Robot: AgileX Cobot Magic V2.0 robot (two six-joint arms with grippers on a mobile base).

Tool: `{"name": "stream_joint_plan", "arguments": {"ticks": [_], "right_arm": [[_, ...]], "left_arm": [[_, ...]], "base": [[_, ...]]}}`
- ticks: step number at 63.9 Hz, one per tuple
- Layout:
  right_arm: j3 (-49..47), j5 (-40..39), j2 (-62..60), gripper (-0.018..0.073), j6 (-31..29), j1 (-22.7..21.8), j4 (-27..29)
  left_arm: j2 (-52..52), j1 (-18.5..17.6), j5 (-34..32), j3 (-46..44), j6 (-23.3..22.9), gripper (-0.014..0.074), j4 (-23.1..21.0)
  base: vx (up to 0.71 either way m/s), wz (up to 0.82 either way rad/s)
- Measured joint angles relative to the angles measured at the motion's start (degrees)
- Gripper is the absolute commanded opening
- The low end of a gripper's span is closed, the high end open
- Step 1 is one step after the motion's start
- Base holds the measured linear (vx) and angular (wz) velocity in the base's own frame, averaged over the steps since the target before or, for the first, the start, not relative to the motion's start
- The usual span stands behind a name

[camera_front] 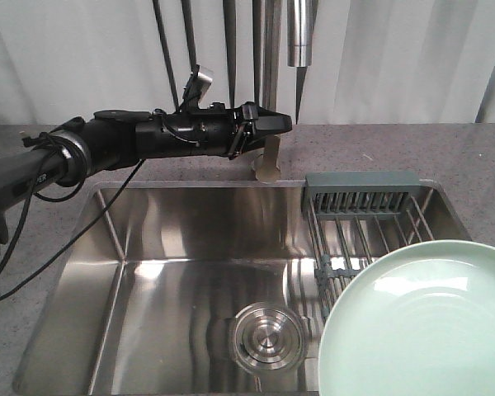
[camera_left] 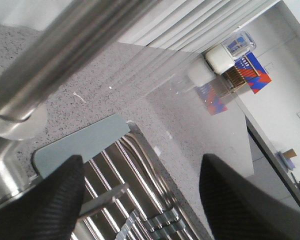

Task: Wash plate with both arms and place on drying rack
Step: 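Push the faucet handle with the left gripper to turn it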

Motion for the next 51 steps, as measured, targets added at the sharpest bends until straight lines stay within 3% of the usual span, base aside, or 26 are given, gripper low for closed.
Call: {"name": "stream_joint_plan", "arguments": {"ticks": [24, 35, 51], "right_arm": [[0.00, 0.00, 0.00, -0.0002, 0.00, 0.00, 0.00], [0.00, 0.00, 0.00, -0.0002, 0.00, 0.00, 0.00], [0.00, 0.00, 0.00, -0.0002, 0.00, 0.00, 0.00]], "left_arm": [[0.28, 0.00, 5.33, -0.50, -2.93, 0.0472, 3.11], [0.28, 0.48, 6.00, -0.50, -3.58, 0.0471, 2.21], [0.17, 4.82, 10.35, -0.50, -4.42, 0.0452, 0.71]], "base": [[0.00, 0.00], [0.00, 0.00], [0.00, 0.00]]}}
